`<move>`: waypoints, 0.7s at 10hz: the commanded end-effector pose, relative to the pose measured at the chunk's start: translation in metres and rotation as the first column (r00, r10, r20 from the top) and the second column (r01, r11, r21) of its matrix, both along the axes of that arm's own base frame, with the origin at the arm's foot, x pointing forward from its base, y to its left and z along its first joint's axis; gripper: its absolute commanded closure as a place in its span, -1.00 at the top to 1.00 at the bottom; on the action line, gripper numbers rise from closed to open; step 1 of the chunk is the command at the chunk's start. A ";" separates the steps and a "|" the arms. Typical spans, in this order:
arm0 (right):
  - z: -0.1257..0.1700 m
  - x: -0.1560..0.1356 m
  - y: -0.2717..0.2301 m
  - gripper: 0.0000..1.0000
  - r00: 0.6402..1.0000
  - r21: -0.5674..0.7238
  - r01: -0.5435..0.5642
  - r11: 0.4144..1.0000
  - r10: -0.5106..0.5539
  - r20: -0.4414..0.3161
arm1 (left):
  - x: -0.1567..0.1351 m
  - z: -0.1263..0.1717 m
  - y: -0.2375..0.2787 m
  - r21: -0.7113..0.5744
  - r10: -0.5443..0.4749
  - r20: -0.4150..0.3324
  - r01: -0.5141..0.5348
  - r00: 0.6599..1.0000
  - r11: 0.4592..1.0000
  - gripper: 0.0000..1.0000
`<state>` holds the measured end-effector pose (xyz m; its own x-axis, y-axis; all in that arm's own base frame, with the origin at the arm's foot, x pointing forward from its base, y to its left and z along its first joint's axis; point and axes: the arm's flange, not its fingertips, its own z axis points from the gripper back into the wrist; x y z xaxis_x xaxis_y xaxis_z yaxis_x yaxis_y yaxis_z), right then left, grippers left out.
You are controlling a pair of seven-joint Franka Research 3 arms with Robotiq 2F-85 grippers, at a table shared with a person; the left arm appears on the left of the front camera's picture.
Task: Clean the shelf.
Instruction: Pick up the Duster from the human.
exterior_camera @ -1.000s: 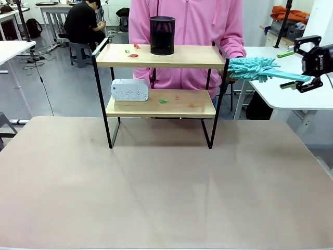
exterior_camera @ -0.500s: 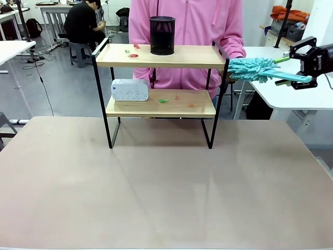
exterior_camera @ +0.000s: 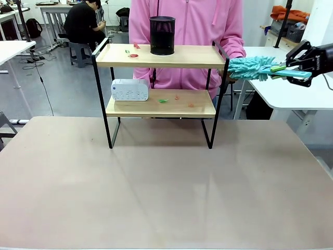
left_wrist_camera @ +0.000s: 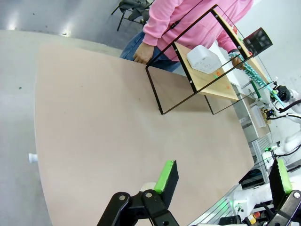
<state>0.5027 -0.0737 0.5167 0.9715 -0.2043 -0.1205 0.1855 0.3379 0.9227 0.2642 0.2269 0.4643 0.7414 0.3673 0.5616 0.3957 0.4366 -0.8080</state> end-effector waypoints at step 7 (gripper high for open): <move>0.025 -0.026 -0.022 -1.00 0.987 -0.038 -0.017 0.999 0.023 0.159 | 0.000 0.002 0.000 -0.003 -0.003 0.031 0.003 1.000 1.000 1.00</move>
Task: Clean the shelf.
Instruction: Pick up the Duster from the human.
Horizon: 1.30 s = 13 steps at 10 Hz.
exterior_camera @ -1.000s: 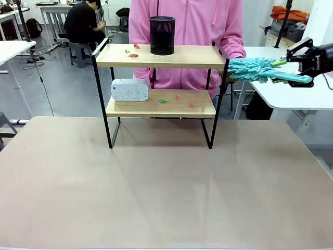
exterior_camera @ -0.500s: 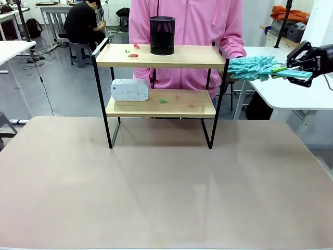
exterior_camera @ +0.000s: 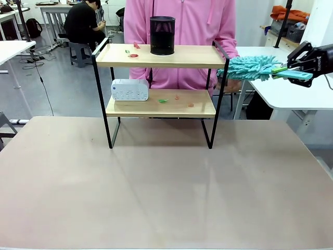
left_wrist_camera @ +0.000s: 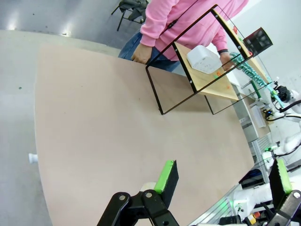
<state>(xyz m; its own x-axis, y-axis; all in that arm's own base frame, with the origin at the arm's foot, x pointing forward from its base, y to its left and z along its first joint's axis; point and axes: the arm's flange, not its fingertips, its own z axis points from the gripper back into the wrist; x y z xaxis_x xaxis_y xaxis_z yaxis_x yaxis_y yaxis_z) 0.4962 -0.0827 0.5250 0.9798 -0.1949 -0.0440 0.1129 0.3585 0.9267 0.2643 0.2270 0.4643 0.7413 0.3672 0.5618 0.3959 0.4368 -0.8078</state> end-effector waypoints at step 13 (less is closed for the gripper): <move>0.022 -0.235 -0.139 -1.00 0.882 -0.171 -0.427 0.888 0.451 0.137 | 0.000 0.002 -0.001 -0.003 -0.003 0.030 0.003 1.000 1.000 1.00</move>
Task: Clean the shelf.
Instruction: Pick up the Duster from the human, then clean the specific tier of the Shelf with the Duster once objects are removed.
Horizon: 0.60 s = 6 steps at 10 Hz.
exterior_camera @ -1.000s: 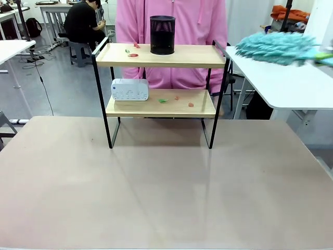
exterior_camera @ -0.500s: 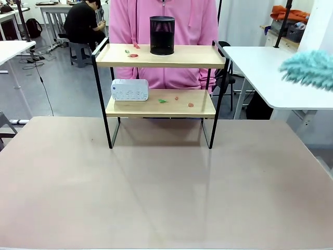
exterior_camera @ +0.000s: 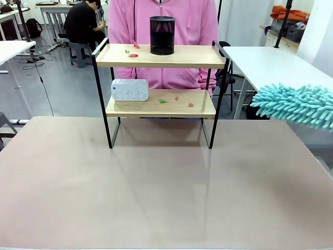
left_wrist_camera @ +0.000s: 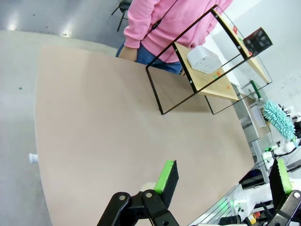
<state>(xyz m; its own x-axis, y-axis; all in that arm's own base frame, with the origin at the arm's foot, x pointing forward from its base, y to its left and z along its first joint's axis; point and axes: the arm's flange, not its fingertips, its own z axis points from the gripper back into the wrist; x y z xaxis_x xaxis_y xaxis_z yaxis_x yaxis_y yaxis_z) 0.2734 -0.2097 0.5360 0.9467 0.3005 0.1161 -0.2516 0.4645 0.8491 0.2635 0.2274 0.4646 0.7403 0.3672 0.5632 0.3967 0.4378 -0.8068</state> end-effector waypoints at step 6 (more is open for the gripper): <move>0.011 -0.012 -0.012 -1.00 0.999 0.022 0.035 0.999 -0.035 0.002 | 0.001 0.001 -0.001 -0.004 -0.003 0.029 0.003 1.000 1.000 1.00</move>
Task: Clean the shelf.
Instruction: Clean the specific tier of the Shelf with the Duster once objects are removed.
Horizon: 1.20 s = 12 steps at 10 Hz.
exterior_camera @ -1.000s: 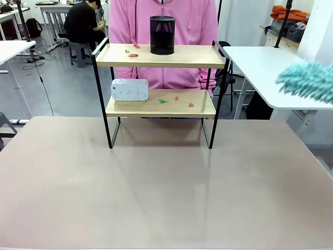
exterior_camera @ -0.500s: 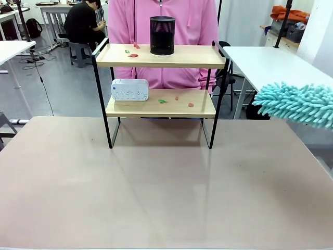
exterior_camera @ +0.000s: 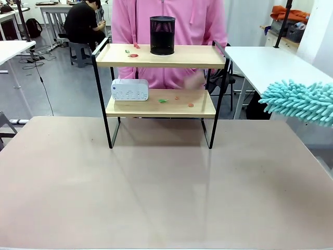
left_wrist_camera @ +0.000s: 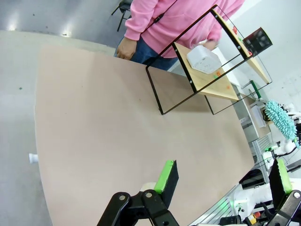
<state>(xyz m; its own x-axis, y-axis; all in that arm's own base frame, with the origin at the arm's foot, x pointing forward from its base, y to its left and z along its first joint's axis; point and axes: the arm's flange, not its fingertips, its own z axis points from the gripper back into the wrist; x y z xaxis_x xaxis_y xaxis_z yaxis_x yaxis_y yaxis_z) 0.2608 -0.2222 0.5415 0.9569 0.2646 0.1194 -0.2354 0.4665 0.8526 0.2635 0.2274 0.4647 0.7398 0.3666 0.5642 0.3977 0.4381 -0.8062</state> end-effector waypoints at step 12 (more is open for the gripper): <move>0.006 0.001 0.001 -1.00 1.000 0.013 -0.002 1.000 0.002 0.001 | 0.001 0.001 -0.001 -0.005 -0.003 0.028 0.003 1.000 1.000 1.00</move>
<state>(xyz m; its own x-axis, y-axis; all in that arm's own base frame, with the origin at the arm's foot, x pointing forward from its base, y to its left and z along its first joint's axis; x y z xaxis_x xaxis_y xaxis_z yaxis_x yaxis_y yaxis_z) 0.2608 -0.2220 0.5415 0.9567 0.2655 0.1190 -0.2354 0.4659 0.8529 0.2635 0.2274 0.4647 0.7391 0.3658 0.5656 0.3991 0.4387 -0.8052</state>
